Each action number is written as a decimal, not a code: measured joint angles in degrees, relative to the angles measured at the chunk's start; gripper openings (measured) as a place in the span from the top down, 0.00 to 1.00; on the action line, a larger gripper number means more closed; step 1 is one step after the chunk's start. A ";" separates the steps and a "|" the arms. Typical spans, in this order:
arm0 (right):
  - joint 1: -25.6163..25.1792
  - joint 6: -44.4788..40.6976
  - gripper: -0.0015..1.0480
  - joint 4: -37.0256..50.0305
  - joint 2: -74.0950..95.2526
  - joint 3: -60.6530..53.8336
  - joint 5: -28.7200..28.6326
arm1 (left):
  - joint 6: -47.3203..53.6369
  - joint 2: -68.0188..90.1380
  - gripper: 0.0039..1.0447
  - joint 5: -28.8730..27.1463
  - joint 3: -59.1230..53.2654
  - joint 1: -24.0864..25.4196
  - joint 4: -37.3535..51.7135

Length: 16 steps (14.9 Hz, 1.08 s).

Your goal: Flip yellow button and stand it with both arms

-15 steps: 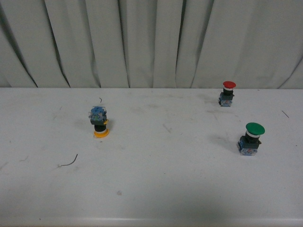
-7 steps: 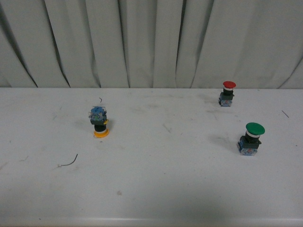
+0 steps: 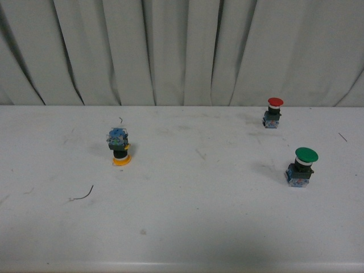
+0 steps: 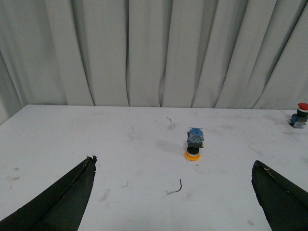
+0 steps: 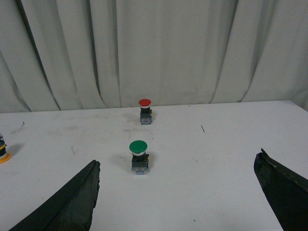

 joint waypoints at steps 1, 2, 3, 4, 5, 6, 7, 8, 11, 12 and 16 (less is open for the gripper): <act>0.00 0.00 0.06 0.00 0.00 0.00 0.00 | 0.00 0.00 0.06 0.00 0.00 0.00 0.00; 0.00 0.00 0.06 0.00 0.00 0.00 0.00 | -0.02 0.00 0.06 0.00 0.00 0.00 0.00; 0.00 0.00 0.06 0.00 0.00 0.00 0.00 | -0.02 -0.02 0.06 0.00 0.00 0.00 0.00; 0.00 0.00 0.06 0.00 0.00 0.00 0.00 | 0.00 0.00 0.06 0.00 0.00 0.00 0.00; 0.00 0.00 0.06 0.00 0.00 0.00 0.00 | 0.00 0.00 0.06 0.00 0.00 0.00 0.00; 0.00 0.00 0.06 0.00 0.00 0.00 0.00 | 0.00 0.00 0.06 0.00 0.00 0.00 0.00; 0.00 0.00 0.06 0.00 0.00 0.00 0.00 | -0.02 0.00 0.06 0.00 0.00 0.00 0.00; 0.00 0.00 0.06 0.00 0.00 0.00 0.00 | 0.00 0.00 0.06 0.00 0.00 0.00 0.00; 0.00 0.00 0.06 0.00 0.00 0.00 -0.02 | -6.05 6.99 0.06 -1.11 4.17 1.14 -7.78; 0.00 0.00 0.06 0.00 0.00 0.00 0.00 | -8.17 10.16 0.06 0.59 5.42 2.40 -3.65; 0.00 0.00 0.06 0.00 0.00 0.00 0.00 | -8.02 38.99 0.06 9.97 10.62 2.32 24.79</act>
